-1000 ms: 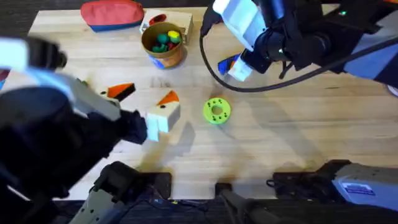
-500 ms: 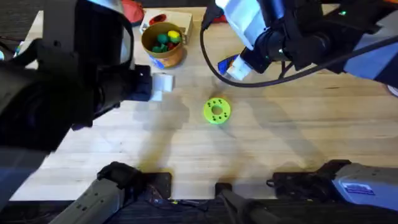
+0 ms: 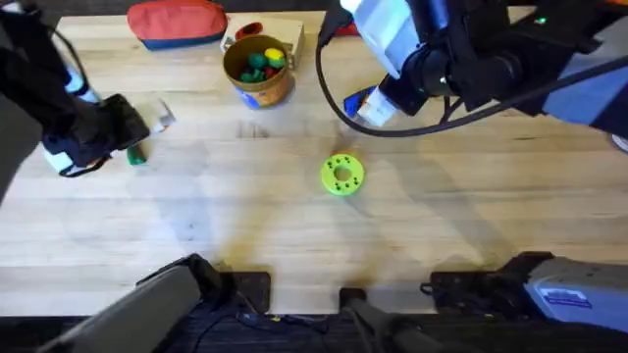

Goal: Pick up the gripper from the table and insert it into the empty holder that is missing its gripper. Then pick up a screw, insert it into the mounting hole, and use the screwdriver to tighten it. Finally, clean up the table by picking up the vegetable and placing it into the bucket.

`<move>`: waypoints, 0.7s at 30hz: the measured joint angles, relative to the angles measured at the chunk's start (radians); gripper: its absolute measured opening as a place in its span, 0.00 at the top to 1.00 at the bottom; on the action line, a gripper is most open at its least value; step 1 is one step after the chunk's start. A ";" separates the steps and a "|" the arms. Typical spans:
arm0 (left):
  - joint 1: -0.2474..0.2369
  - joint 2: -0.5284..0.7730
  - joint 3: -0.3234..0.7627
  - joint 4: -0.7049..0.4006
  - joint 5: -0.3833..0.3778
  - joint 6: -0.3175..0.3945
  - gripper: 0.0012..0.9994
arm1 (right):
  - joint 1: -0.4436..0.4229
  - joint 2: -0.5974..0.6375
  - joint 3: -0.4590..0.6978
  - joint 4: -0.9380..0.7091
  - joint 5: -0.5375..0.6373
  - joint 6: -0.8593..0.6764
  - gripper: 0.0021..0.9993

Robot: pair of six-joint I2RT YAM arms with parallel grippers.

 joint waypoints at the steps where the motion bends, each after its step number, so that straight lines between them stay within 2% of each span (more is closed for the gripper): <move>1: 0.032 0.023 0.000 0.018 0.013 0.003 0.01 | 0.000 0.000 0.000 0.000 0.000 0.000 0.01; 3: 0.085 0.075 0.000 0.055 0.033 0.004 0.01 | 0.000 0.000 0.000 0.000 0.000 0.000 0.01; 7: 0.137 0.170 0.000 0.135 0.055 0.016 0.01 | 0.000 0.000 0.000 0.000 0.000 0.000 0.01; 16: 0.144 0.310 0.000 0.348 0.070 0.123 0.01 | 0.000 0.000 0.000 0.000 0.000 0.000 0.01; 21: 0.145 0.370 0.000 0.381 0.077 0.185 0.01 | 0.000 0.000 0.000 0.000 0.000 0.000 0.01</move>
